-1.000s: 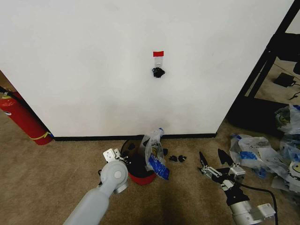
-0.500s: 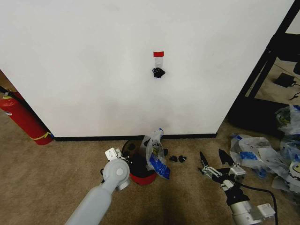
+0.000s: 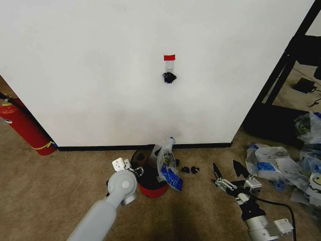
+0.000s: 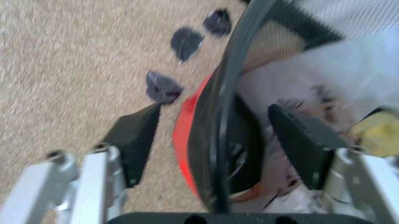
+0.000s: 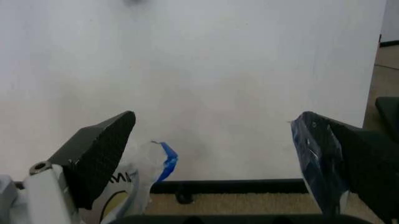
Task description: Pick up the garbage bag from the wall and place it over the trash bin.
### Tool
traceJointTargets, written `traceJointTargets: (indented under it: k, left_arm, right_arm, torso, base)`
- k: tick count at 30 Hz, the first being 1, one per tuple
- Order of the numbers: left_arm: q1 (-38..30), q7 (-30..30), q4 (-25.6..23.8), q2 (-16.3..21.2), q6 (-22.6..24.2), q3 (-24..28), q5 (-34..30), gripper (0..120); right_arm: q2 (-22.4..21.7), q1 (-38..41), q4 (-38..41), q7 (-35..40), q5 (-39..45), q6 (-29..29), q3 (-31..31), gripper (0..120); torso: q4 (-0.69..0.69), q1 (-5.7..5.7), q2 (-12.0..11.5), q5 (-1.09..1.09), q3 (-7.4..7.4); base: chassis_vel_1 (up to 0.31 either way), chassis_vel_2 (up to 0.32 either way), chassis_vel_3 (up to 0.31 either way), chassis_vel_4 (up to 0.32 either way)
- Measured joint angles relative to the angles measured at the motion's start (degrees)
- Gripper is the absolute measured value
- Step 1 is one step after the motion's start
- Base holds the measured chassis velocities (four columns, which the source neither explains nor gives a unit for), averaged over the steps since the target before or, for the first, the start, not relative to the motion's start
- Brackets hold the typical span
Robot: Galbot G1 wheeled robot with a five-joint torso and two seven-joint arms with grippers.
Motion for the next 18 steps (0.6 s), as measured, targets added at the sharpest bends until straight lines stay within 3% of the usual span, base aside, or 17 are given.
traceJointTargets:
  k: [7, 10, 13, 16, 18]
  left_arm:
    - [1.5, 1.1, -5.3, 3.8, 0.7, -1.4, 1.0, 99]
    - [2.9, 2.2, -7.7, 5.6, 1.2, -2.2, 2.3, 100]
    - [5.2, 4.8, -11.1, 7.3, 2.0, -3.3, 4.7, 100]
    - [8.8, 10.3, -15.5, 8.6, 2.5, -3.8, 10.7, 100]
    - [9.8, 11.8, -16.7, 8.8, 2.0, -3.8, 12.3, 100]
  right_arm:
    - [-0.9, -0.2, 1.0, 2.1, 0.3, -1.4, -0.6, 100]
    - [-2.2, -0.3, 1.7, 3.3, 1.0, -2.9, -1.0, 100]
    - [-4.8, -0.1, 3.7, 6.1, 2.5, -6.4, -1.7, 100]
    - [-10.5, 2.4, 7.0, 11.4, 5.8, -14.5, -3.1, 100]
    - [-12.7, 3.5, 7.4, 12.4, 6.3, -15.9, -3.6, 100]
  torso:
    - [0.00, 0.00, 0.0, -0.01, 0.00]
    - [0.00, 0.00, 0.0, 0.02, 0.00]
    - [0.01, 0.00, 0.0, 0.01, -0.01]
    - [0.01, 0.00, 0.0, -0.02, -0.01]
    - [0.01, 0.00, 0.0, 0.02, -0.01]
  base:
    - [0.000, 0.000, 0.000, 0.000]
    - [0.000, 0.000, 0.000, 0.000]
    - [0.000, 0.000, 0.000, 0.000]
    - [0.000, 0.000, 0.000, 0.000]
    - [0.000, 0.000, 0.000, 0.000]
